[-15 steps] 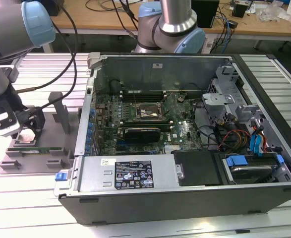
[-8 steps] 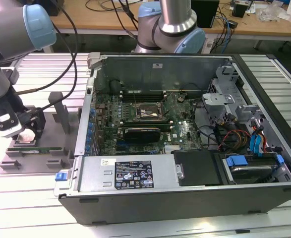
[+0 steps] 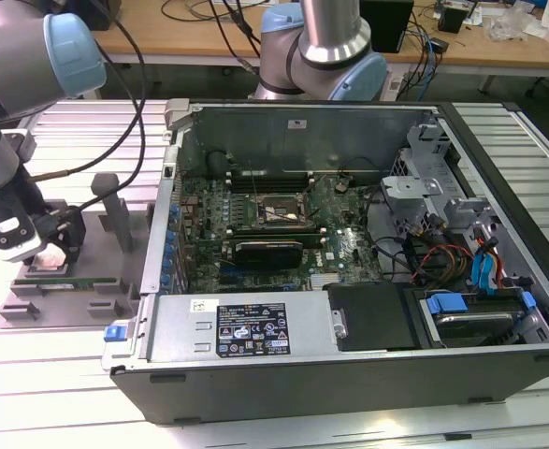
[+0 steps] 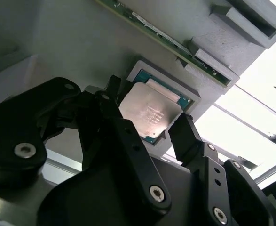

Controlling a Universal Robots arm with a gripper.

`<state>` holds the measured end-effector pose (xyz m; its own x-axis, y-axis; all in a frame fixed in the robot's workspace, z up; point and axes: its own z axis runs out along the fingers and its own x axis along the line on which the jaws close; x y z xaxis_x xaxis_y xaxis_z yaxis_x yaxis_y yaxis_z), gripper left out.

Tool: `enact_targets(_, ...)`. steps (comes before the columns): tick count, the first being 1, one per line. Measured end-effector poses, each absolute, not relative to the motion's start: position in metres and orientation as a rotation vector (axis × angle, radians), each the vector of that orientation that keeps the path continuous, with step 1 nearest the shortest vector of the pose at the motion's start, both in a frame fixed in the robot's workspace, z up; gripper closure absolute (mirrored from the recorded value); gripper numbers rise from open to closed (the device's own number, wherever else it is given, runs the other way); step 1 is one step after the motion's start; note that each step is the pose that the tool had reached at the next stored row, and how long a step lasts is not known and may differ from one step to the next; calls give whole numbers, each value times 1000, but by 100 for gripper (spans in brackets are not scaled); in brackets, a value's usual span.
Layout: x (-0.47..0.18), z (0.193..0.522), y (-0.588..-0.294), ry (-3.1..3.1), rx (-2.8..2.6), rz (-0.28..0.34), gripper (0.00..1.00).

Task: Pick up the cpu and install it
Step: 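Pick up the cpu and move it towards the insertion slot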

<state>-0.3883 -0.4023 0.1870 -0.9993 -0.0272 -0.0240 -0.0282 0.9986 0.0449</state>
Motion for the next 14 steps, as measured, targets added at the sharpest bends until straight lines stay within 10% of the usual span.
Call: enact_targets(14, -387, 188, -402, 3133, -43, 71, 31)
